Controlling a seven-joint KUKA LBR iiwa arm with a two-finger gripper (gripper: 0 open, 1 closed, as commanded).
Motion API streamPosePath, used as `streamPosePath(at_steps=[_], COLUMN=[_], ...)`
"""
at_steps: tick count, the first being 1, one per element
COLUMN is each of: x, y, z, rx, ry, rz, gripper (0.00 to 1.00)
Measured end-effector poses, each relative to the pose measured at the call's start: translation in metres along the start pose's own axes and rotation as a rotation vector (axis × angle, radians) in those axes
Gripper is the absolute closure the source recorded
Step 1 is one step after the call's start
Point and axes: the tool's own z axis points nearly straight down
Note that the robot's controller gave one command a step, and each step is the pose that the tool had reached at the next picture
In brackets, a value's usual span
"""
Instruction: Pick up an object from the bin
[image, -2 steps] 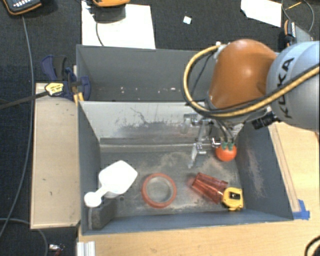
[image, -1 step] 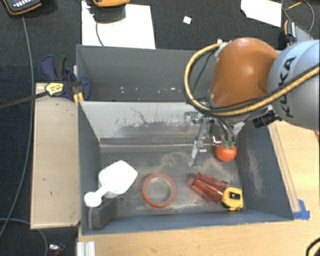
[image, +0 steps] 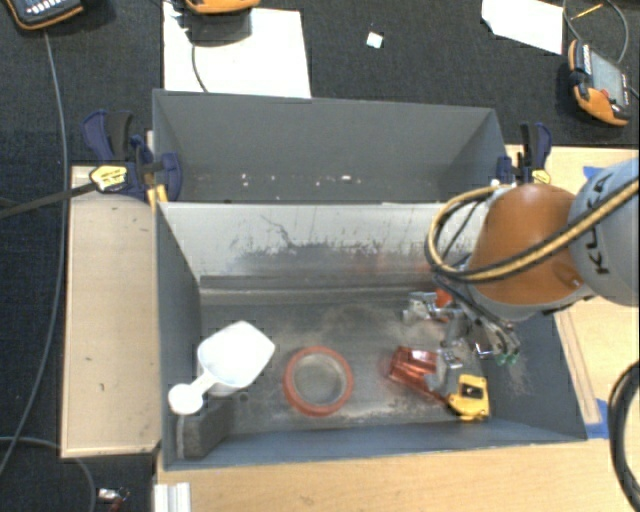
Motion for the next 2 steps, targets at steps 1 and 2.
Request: streamPosePath(at_steps=[1,2], x=[0.020,0.041], y=[0.005,0.005], z=[-0.032,0.011], rx=[-0.002,-0.003], ry=[-0.008,0.000], rz=[-0.028,0.092], gripper=[0.00,0.00])
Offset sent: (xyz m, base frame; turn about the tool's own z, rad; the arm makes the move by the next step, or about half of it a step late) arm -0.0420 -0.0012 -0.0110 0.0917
